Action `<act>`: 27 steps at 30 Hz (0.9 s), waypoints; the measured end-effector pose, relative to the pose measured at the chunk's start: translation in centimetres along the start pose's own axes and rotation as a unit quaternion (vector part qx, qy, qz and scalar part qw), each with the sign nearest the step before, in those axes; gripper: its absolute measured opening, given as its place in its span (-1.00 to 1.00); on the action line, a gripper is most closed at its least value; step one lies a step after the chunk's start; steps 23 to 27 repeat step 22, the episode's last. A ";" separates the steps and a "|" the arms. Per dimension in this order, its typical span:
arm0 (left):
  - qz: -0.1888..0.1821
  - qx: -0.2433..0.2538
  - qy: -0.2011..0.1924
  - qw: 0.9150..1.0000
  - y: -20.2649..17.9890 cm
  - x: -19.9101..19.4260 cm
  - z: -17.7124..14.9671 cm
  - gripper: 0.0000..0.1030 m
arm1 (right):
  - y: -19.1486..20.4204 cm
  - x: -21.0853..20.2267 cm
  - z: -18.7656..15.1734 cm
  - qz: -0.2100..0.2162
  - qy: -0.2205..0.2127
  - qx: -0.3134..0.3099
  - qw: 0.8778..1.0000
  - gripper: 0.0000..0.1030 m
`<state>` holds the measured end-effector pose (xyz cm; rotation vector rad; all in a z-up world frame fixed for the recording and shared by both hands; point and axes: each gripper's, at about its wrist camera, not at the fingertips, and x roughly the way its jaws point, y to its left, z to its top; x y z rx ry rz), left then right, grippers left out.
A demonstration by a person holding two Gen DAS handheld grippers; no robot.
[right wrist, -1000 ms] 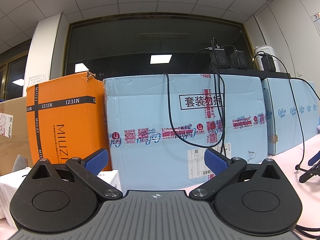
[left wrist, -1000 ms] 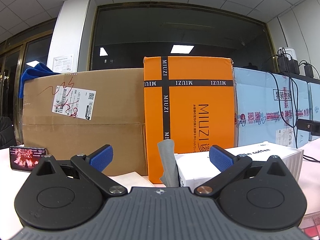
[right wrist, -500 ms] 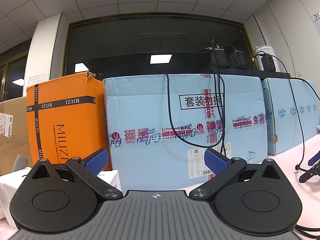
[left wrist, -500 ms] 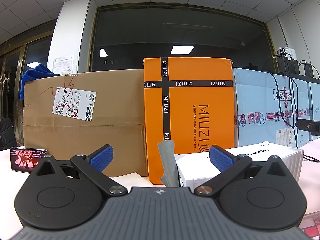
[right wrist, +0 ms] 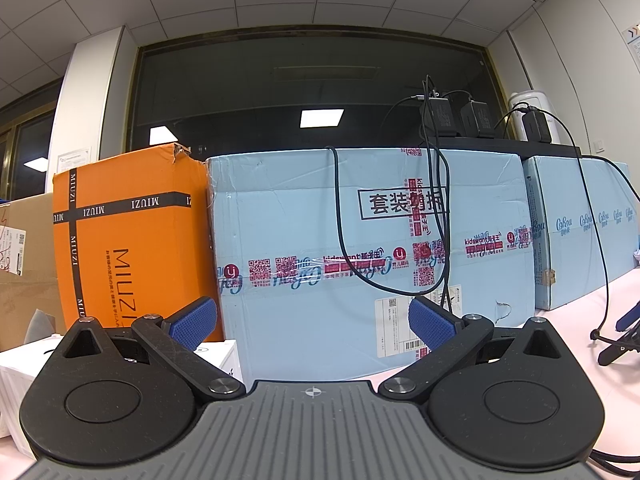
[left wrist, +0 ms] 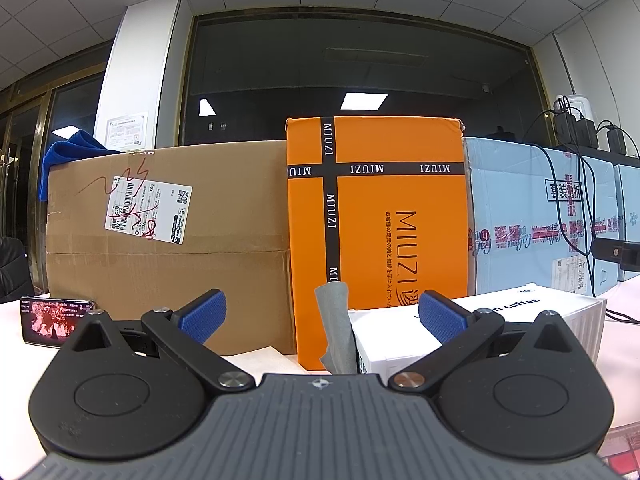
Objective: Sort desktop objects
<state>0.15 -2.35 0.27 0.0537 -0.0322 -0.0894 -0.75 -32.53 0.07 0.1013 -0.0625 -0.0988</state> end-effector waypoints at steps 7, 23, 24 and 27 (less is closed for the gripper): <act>0.001 0.002 -0.001 1.000 -0.1 0.0 0.0 1.00 | 0.0 0.0 0.0 0.000 0.000 0.000 1.000 1.00; 0.001 0.004 -0.003 1.000 -0.2 -0.1 0.0 1.00 | 0.0 0.0 0.0 0.000 0.000 0.000 1.000 1.00; 0.001 0.004 -0.003 1.000 -0.2 -0.1 0.0 1.00 | 0.0 0.0 0.0 0.000 0.000 0.000 1.000 1.00; 0.001 0.004 -0.003 1.000 -0.2 -0.1 0.0 1.00 | 0.0 0.0 0.0 0.000 0.000 0.000 1.000 1.00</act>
